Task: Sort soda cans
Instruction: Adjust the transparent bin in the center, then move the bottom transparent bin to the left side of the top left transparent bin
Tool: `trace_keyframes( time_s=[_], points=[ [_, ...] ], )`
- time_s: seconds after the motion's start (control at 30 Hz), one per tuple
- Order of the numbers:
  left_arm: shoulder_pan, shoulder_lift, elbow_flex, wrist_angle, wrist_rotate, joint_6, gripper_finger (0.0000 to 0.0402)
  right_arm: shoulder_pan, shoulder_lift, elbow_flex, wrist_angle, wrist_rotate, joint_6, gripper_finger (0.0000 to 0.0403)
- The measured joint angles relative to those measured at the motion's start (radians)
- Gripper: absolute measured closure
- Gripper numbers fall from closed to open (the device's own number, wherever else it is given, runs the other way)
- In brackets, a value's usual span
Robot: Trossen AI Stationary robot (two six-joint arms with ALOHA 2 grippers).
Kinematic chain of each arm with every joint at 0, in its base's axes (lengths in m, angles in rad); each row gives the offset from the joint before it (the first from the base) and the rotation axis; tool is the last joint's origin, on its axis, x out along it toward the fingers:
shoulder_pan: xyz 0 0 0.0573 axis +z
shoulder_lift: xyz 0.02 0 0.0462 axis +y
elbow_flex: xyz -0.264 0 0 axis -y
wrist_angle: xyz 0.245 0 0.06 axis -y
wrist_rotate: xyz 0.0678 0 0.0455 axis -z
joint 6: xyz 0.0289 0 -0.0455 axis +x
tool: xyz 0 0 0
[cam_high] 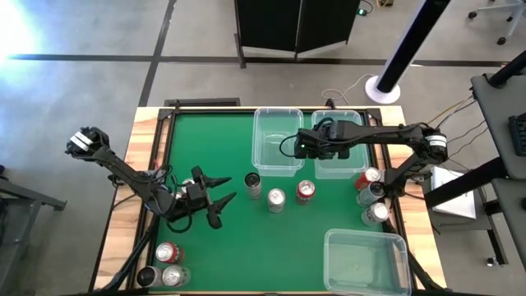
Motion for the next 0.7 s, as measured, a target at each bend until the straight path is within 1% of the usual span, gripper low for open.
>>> trace_keyframes(
  time_s=[0.1,0.27,0.37,0.43,0.57,0.7],
  points=[
    [0.000,0.000,0.000,-0.003,0.000,0.000,0.0189,-0.001,-0.001,0.000,-0.001,0.009,-0.017,0.0289],
    [0.000,0.000,0.000,-0.003,0.000,0.000,0.0189,-0.007,-0.001,0.000,-0.002,0.078,-0.036,0.0257],
    [0.000,0.000,0.000,-0.003,0.000,0.000,0.0189,-0.015,-0.001,0.000,-0.002,0.089,-0.059,0.0241],
    [0.000,0.000,0.000,-0.002,-0.001,0.000,0.0189,-0.021,-0.001,0.000,-0.002,0.095,-0.079,0.0233],
    [0.000,0.000,0.000,-0.002,-0.001,0.000,0.0189,-0.025,-0.005,0.000,-0.001,0.147,-0.118,0.0219],
    [0.000,0.000,0.000,-0.003,-0.001,0.000,0.0189,-0.025,-0.018,0.035,-0.003,0.168,-0.189,0.0210]
  ],
)
